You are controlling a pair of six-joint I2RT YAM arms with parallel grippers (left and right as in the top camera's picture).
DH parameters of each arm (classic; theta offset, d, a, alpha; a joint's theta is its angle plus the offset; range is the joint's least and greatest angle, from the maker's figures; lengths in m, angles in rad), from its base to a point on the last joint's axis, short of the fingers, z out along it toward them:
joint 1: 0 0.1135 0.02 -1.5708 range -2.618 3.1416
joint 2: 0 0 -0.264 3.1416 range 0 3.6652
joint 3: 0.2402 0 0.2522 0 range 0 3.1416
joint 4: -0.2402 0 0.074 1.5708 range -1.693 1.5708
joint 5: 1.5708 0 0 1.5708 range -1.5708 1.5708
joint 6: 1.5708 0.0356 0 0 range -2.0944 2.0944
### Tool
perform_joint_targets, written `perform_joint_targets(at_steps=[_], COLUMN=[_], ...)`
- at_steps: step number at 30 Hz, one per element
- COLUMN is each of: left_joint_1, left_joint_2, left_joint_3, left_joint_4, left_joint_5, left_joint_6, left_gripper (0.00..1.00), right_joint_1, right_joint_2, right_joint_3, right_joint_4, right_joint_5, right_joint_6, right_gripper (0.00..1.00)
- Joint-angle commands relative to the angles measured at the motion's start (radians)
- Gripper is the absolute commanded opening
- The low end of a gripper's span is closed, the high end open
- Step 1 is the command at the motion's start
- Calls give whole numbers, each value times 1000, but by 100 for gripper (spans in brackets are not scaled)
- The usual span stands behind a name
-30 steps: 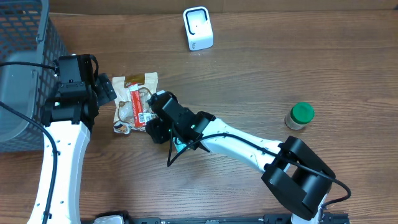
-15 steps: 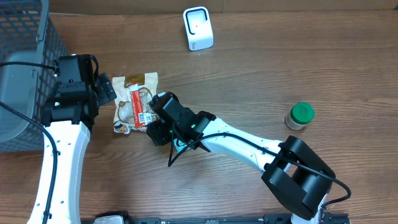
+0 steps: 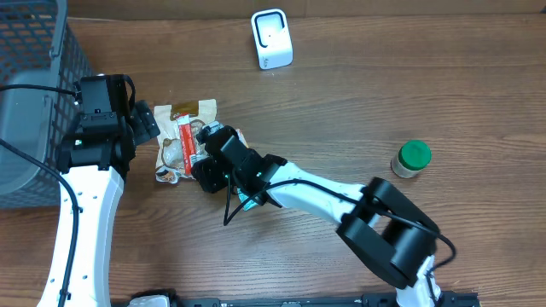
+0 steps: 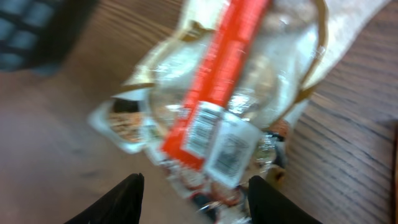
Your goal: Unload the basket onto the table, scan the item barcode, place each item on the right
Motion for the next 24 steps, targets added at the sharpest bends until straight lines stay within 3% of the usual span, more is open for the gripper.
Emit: perform_joint_targets(at_steps=[1, 9, 15, 17, 21, 24], left_joint_1=[0, 0, 0, 0, 0, 0], left_joint_2=[2, 2, 2, 2, 2, 2], left_joint_3=[12, 12, 12, 12, 12, 12], left_joint_4=[0, 0, 0, 0, 0, 0], left_joint_5=[-16, -16, -16, -16, -16, -16], left_joint_6=[1, 1, 1, 1, 1, 1], left_gripper=[100, 100, 100, 100, 100, 100], right_joint_1=[-4, -4, -3, -3, -3, -3], right_joint_2=[29, 40, 40, 40, 40, 41], right_joint_3=[-2, -3, -5, -5, -7, -8], right_joint_4=[27, 43, -7, -20, -46, -47], right_joint_5=[130, 136, 35, 39, 38, 39], right_joint_6=[7, 78, 78, 78, 79, 79], right_gripper=[55, 56, 54, 52, 38, 38])
